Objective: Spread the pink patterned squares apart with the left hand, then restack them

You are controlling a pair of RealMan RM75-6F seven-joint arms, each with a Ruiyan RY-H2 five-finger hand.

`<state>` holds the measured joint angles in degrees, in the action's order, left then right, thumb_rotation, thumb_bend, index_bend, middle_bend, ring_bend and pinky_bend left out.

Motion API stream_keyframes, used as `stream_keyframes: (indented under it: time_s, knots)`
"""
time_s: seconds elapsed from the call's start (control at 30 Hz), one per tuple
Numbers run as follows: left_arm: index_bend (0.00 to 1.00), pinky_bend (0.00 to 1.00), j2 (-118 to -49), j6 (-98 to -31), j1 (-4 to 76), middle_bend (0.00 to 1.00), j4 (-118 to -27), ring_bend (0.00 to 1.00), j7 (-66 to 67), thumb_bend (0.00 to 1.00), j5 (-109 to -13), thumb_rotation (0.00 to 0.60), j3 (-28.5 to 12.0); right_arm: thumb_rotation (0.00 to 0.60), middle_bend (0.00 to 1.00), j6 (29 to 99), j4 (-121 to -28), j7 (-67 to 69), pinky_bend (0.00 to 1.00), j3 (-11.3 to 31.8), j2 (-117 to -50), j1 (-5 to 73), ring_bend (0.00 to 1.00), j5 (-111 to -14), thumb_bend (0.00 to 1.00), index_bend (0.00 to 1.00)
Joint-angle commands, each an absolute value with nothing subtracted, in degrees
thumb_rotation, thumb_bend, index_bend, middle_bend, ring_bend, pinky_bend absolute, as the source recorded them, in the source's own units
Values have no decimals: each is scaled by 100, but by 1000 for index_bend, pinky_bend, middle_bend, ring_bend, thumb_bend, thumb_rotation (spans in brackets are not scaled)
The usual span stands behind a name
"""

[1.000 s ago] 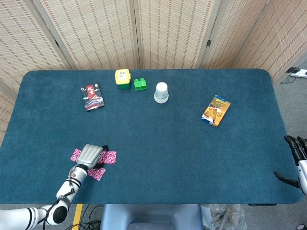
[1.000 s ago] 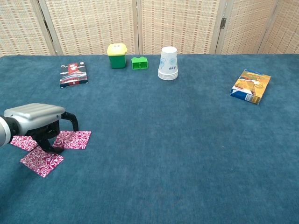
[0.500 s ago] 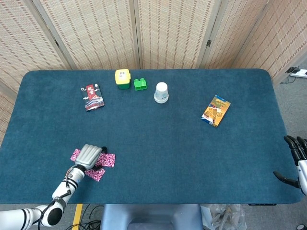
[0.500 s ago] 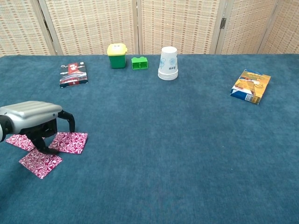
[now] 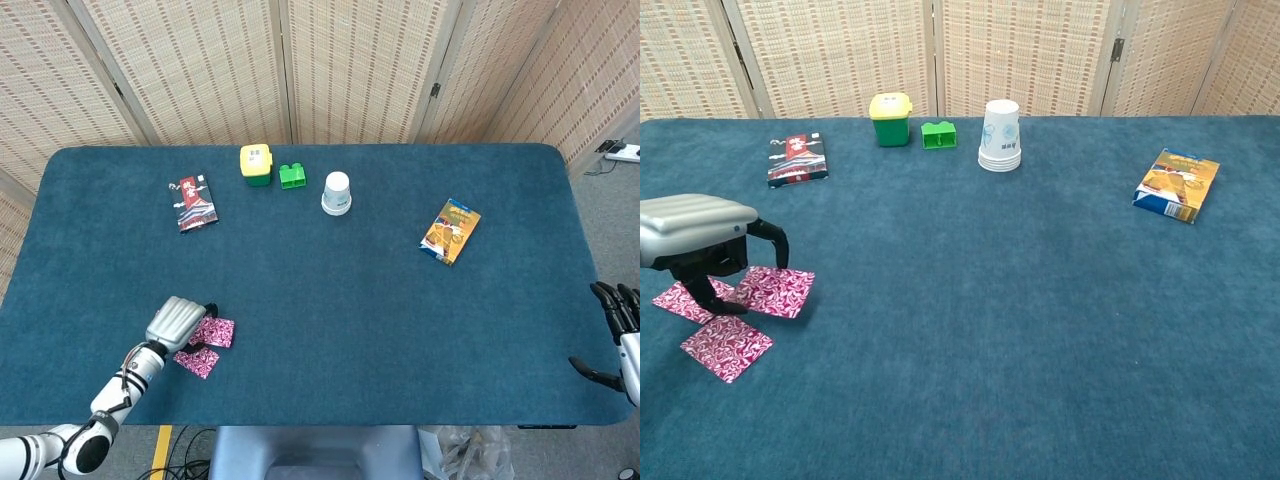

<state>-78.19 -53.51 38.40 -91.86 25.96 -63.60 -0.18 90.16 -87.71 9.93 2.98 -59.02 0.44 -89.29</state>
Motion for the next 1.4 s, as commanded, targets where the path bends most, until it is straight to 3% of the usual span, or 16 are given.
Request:
stream_keyframes:
  time_s: [0.03, 0.57, 1.4]
  knots:
    - [416, 1000, -7603, -5296, 3832, 971, -9213, 889, 2373, 250, -6653, 600, 45, 600, 125, 9019, -8781, 987, 61, 297, -5901, 43, 2, -8933, 91, 0]
    - [398, 1000, -6907, -4845, 3724, 971, -8308, 882, 855, 250, -7930, 600, 507, 600, 125, 9072, -8918, 848, 61, 266, -5881, 19, 2, -9001, 91, 0]
    - [359, 1000, -7266, -4384, 3973, 971, -6999, 866, -372, 250, -8838, 600, 689, 600, 125, 9112, -9145, 602, 61, 261, -5835, -26, 2, -8987, 92, 0]
